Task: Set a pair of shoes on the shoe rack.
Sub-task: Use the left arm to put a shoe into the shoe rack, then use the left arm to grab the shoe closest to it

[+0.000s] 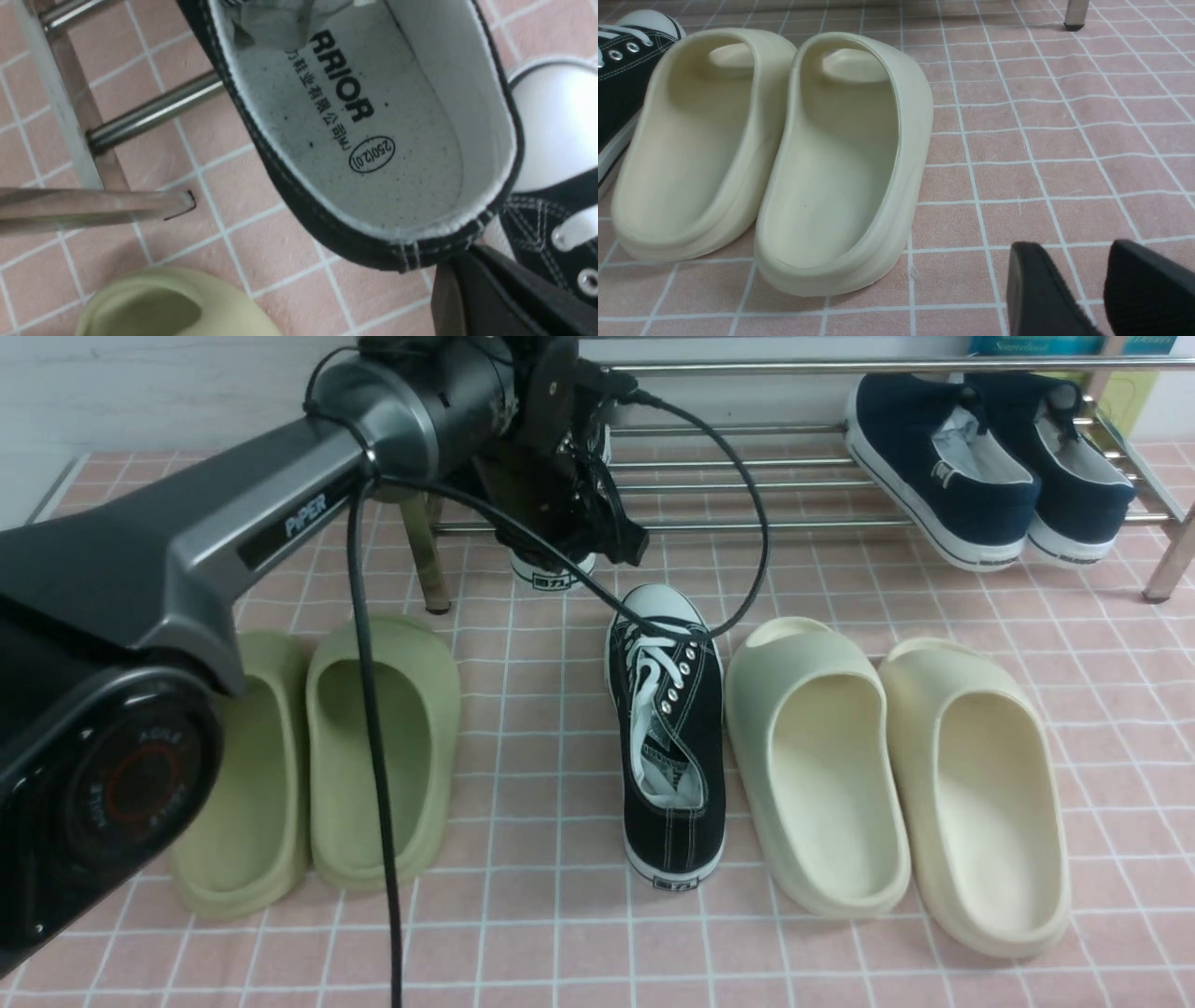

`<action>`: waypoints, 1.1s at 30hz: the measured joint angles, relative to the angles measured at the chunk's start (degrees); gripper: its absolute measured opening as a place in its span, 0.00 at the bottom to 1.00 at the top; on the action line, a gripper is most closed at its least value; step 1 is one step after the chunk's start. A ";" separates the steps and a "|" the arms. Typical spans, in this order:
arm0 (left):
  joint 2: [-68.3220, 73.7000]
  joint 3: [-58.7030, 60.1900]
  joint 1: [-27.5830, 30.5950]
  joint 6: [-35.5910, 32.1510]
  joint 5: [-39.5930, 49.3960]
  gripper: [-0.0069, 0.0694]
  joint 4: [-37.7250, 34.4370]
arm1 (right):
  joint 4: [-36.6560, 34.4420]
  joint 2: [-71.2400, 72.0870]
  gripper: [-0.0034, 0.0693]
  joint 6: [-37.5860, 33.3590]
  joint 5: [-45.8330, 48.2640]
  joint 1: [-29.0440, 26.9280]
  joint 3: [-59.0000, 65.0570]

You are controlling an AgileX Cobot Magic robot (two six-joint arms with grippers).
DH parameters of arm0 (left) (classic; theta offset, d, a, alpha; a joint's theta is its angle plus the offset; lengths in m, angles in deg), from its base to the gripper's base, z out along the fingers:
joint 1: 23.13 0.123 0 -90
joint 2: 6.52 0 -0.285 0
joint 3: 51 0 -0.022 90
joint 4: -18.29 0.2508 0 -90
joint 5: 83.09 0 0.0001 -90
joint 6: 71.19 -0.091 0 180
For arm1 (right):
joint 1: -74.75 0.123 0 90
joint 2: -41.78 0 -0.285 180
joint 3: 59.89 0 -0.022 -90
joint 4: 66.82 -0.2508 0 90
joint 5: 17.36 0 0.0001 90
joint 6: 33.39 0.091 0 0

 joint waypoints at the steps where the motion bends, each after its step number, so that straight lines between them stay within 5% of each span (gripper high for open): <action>1: 0.06 0.00 -0.05 1.36 -0.47 0.12 0.38 | 0.00 0.00 0.37 0.00 0.00 0.00 0.00; 8: -0.72 0.00 -0.06 4.52 3.95 0.12 -1.40 | 0.00 0.00 0.37 0.00 0.00 0.00 0.00; 14: -8.56 1.00 -0.01 -0.02 10.04 0.12 -8.47 | 0.00 0.00 0.37 0.00 0.00 0.00 0.00; 18: -17.72 7.22 -0.01 -2.12 6.55 0.13 -13.75 | 0.00 0.00 0.37 0.00 0.00 0.00 0.00; 25: -29.38 36.33 -0.01 -5.14 -7.36 0.14 -27.86 | 0.00 0.00 0.37 0.00 0.00 0.00 0.00; 30: -25.27 39.25 -0.66 -10.75 -5.38 0.18 -34.29 | 0.00 0.00 0.37 0.00 0.00 0.00 0.00; 33: -23.79 36.89 -3.57 -11.74 -5.88 0.30 -31.55 | 0.00 0.00 0.37 0.00 0.00 0.00 0.00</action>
